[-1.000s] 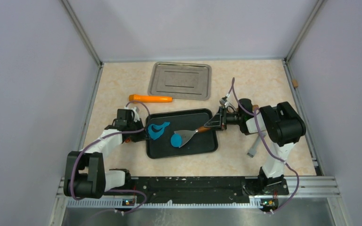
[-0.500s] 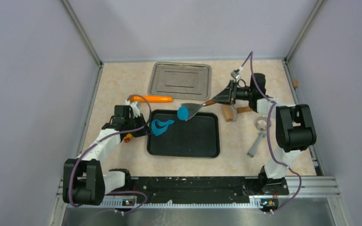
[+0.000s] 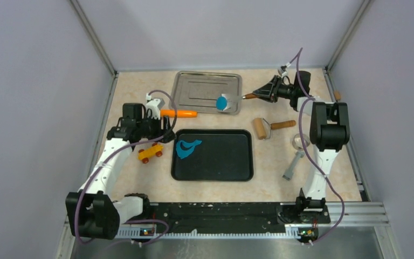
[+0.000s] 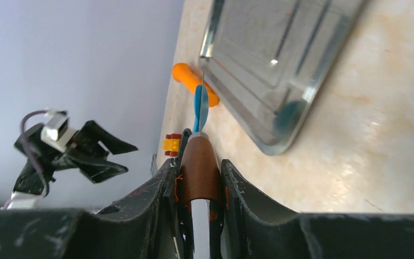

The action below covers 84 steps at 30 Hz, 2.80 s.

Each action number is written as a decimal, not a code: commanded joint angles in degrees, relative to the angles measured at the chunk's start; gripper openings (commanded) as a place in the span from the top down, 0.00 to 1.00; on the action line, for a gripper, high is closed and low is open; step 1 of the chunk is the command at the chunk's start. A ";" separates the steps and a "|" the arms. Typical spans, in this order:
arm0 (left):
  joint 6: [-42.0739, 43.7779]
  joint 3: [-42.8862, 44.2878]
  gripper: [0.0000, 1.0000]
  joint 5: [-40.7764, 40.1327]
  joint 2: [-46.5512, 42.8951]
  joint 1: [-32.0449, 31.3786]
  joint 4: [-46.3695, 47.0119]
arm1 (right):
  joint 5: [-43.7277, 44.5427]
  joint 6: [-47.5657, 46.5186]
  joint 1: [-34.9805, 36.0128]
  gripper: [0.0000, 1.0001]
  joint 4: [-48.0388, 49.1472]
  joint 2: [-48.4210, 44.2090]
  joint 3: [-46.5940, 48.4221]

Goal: Roll out the dumpling wrappers from the dough

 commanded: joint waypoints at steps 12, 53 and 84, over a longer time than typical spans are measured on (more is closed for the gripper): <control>15.35 10.30 0.34 -5.65 6.92 0.28 0.43 | 6.81 -3.71 -0.34 1.00 -8.30 5.14 10.25; 9.10 5.66 0.32 -3.96 1.85 0.40 6.02 | 44.79 -38.24 6.16 1.00 -54.10 0.28 30.66; 8.92 8.59 0.31 -2.63 4.22 0.43 7.71 | 43.35 -41.81 4.99 1.00 -53.21 -8.58 34.79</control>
